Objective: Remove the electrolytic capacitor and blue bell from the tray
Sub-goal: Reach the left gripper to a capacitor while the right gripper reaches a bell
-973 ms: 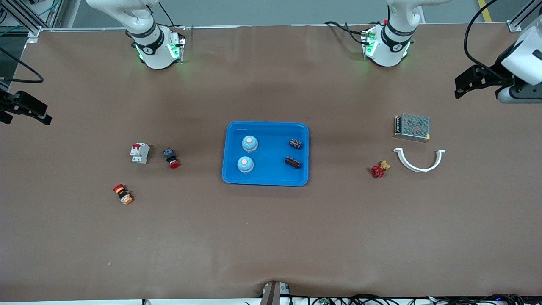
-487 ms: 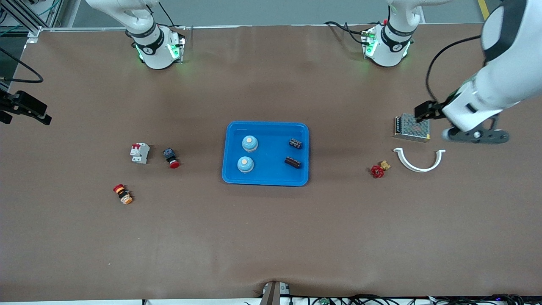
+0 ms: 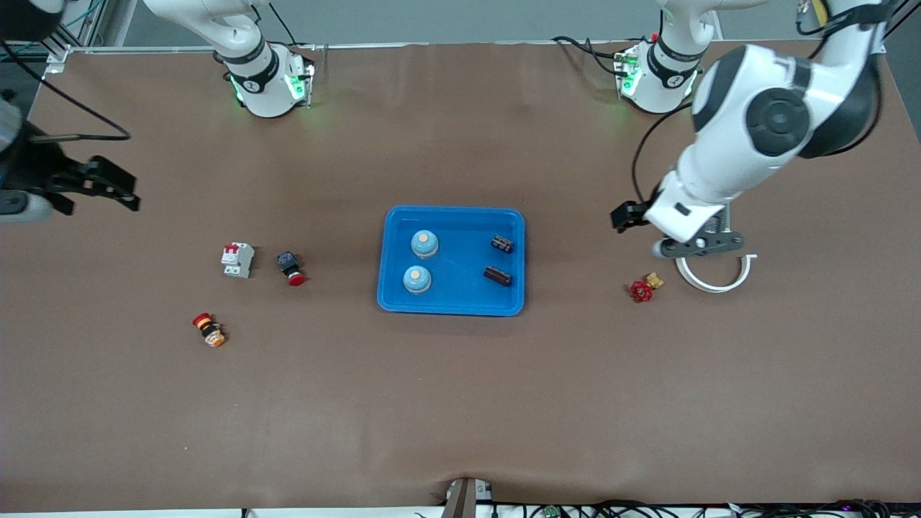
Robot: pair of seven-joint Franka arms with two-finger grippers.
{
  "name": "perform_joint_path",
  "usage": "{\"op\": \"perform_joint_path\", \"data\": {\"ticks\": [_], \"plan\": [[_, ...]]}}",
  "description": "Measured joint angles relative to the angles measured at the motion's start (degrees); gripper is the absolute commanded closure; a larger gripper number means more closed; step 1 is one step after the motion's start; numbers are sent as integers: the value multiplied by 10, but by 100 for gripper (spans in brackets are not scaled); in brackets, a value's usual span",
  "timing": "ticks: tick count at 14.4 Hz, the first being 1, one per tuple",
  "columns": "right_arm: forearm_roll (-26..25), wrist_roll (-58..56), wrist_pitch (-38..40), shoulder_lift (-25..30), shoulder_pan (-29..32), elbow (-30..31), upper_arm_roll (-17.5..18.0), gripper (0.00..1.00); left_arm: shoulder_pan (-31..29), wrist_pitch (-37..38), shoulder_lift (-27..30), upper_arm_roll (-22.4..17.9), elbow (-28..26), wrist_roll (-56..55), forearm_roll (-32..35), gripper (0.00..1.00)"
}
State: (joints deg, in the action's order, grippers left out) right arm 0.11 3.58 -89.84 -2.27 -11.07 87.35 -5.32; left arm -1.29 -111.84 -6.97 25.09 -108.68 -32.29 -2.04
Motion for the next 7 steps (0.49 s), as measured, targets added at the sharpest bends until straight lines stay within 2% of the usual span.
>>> {"op": "perform_joint_path", "data": {"ticks": [2,7], "plan": [[0,77,-1,-4,-44,7,2,0,19,-44,-28,17,-11,-74,0,0],[1,213,-17,-42,-132,11,3,0,92,-149,-125,18,-12,-236,20,0]]}}
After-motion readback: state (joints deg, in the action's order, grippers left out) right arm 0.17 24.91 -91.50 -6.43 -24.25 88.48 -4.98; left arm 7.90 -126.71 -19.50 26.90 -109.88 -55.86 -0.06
